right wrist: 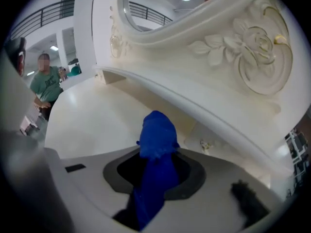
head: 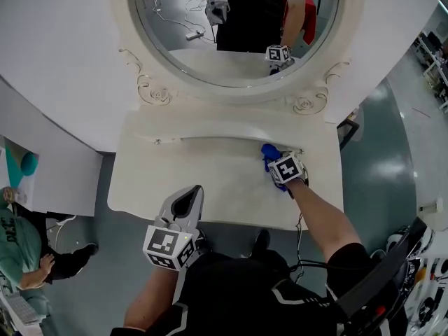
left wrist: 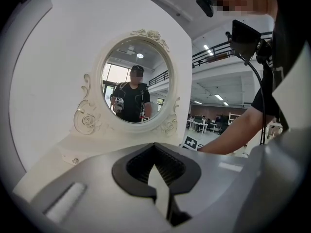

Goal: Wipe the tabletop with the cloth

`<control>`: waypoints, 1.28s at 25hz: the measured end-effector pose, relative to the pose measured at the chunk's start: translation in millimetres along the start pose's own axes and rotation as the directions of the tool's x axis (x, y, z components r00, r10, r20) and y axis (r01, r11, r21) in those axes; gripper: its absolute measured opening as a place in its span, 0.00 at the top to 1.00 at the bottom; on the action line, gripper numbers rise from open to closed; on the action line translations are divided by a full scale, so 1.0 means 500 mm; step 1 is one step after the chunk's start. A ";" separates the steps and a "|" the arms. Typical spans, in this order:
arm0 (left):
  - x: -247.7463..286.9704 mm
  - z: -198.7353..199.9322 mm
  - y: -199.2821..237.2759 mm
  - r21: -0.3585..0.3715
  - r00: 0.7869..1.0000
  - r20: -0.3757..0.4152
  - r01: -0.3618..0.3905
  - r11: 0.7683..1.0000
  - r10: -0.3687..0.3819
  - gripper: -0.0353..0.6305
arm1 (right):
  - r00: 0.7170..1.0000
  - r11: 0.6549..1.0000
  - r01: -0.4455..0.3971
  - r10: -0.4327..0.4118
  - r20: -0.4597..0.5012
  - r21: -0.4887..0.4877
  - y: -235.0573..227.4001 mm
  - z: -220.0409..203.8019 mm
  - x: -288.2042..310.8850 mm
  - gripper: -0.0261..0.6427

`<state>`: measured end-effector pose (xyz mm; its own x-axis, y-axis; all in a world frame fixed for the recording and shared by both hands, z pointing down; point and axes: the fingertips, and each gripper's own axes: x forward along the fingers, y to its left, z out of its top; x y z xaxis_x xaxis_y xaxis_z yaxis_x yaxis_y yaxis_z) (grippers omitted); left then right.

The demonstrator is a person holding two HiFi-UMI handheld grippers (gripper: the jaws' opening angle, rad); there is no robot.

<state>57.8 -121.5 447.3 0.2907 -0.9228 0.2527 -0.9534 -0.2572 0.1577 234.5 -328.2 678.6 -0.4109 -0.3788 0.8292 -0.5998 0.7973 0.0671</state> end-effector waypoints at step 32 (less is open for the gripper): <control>0.139 0.026 -0.081 0.028 0.990 -0.002 0.144 0.989 -0.144 0.94 | 0.994 0.995 -0.088 0.086 0.061 0.046 0.109 -0.164 -0.139 0.81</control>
<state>115.4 -179.0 446.3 0.4249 -0.8756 0.2298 -0.9036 -0.3949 0.1659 286.7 -219.8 670.1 -0.5018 -0.3371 0.7966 -0.5918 0.8054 -0.0320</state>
